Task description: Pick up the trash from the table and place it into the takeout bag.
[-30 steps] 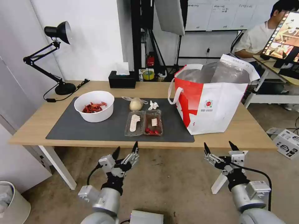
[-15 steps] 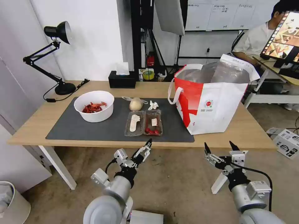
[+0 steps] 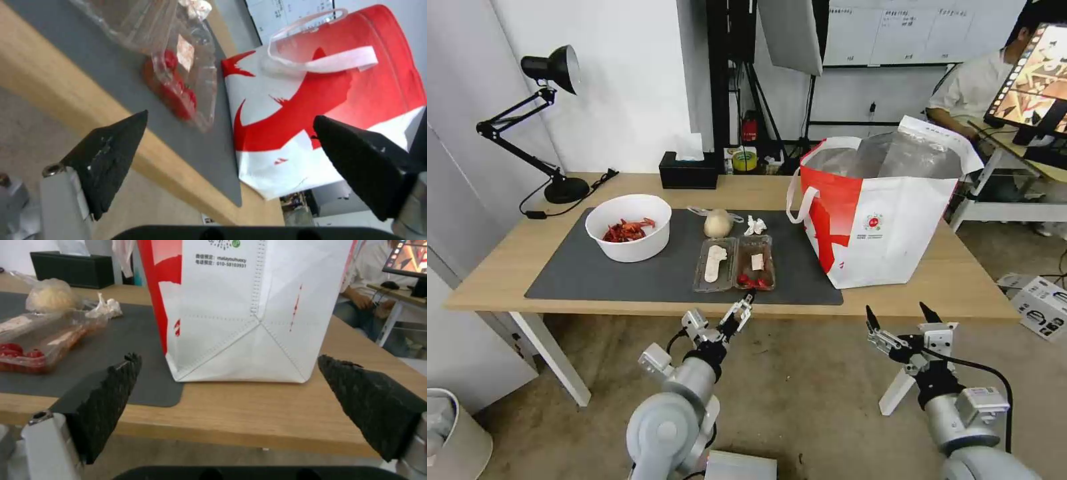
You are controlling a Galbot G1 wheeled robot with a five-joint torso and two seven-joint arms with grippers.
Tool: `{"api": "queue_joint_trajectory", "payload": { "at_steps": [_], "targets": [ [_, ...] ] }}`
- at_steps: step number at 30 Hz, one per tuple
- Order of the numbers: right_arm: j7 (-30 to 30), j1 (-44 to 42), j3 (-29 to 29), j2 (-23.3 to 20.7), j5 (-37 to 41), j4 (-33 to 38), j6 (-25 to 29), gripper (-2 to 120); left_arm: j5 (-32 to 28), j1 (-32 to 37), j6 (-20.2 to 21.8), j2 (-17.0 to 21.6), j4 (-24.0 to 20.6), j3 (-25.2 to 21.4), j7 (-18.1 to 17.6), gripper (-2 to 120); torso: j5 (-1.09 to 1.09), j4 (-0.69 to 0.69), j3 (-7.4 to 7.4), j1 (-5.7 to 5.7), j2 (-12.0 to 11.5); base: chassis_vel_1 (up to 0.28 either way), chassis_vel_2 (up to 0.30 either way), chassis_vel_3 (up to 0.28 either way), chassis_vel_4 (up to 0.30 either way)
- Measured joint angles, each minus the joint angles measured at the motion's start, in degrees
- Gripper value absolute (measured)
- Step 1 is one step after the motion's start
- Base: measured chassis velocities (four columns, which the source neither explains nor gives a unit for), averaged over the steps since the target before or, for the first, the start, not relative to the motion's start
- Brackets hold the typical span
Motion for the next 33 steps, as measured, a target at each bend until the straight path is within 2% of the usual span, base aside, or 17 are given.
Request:
{"api": "queue_joint_trajectory", "payload": {
  "at_steps": [15, 33],
  "targets": [
    [0.19, -0.40, 0.88, -0.63, 0.10, 0.19, -0.07, 100, -1.01, -5.63, -0.92, -0.58, 6.11, -0.15, -1.63, 100, 0.00, 0.00, 0.00, 0.00, 0.00, 0.000, 0.000, 0.000, 0.000],
    [0.52, -0.58, 1.08, -0.91, 0.25, 0.26, -0.01, 100, -0.97, -8.96, -2.13, -1.22, 10.08, -0.51, -2.11, 100, 0.00, 0.00, 0.00, 0.00, 0.01, 0.000, 0.000, 0.000, 0.000]
  ]
}}
